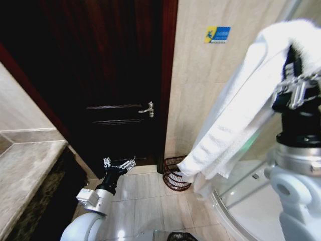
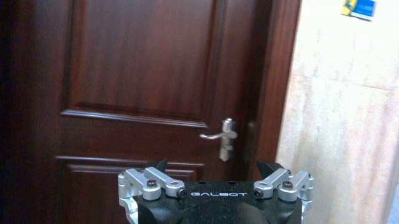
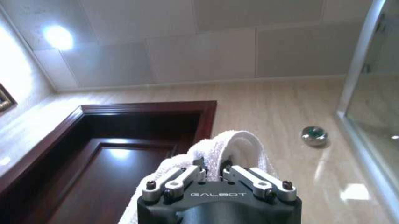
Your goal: Discard the used towel into the hamper.
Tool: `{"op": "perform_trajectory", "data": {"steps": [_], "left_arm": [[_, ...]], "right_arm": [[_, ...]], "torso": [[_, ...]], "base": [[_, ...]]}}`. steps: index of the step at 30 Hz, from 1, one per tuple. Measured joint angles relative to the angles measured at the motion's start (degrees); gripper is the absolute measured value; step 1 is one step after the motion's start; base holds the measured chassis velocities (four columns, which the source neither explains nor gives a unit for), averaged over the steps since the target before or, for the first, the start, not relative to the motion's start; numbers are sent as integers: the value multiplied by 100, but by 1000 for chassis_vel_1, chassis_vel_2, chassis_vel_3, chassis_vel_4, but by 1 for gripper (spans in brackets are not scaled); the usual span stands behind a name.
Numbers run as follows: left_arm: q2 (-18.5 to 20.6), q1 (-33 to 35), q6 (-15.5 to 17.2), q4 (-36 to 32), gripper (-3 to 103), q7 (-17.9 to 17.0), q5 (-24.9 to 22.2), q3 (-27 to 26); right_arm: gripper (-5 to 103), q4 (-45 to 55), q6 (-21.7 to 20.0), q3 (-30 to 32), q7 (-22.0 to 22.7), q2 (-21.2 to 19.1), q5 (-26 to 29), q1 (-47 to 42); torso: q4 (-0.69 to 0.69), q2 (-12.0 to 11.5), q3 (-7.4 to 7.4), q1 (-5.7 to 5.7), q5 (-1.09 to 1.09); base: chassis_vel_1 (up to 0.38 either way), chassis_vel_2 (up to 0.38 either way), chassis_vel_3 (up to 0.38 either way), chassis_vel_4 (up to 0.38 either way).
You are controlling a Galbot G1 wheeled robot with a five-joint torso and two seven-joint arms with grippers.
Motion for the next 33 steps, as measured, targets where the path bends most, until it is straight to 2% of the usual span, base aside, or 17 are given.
{"op": "perform_trajectory", "data": {"steps": [4, 9, 18, 33], "left_arm": [[0, 0, 0, 0, 97, 0, 0, 0], [0, 0, 0, 0, 97, 0, 0, 0], [0, 0, 0, 0, 97, 0, 0, 0], [0, 0, 0, 0, 97, 0, 0, 0]], "right_arm": [[9, -37, -181, -98, 75, -11, 12, 72], [9, -46, -360, -76, 31, -53, 68, 24], [9, -180, -625, -161, 48, 105, 227, 355], [9, -769, -586, -254, -195, 172, 370, 943]], "torso": [[2, 0, 0, 0, 0], [-6, 0, 0, 0, 1], [-2, 0, 0, -1, -1], [-3, 0, 0, -1, -1]], "base": [[89, 78, 76, 80], [1, 10, 14, 22], [0, 0, 0, 0], [-15, 15, 19, -16]]}}
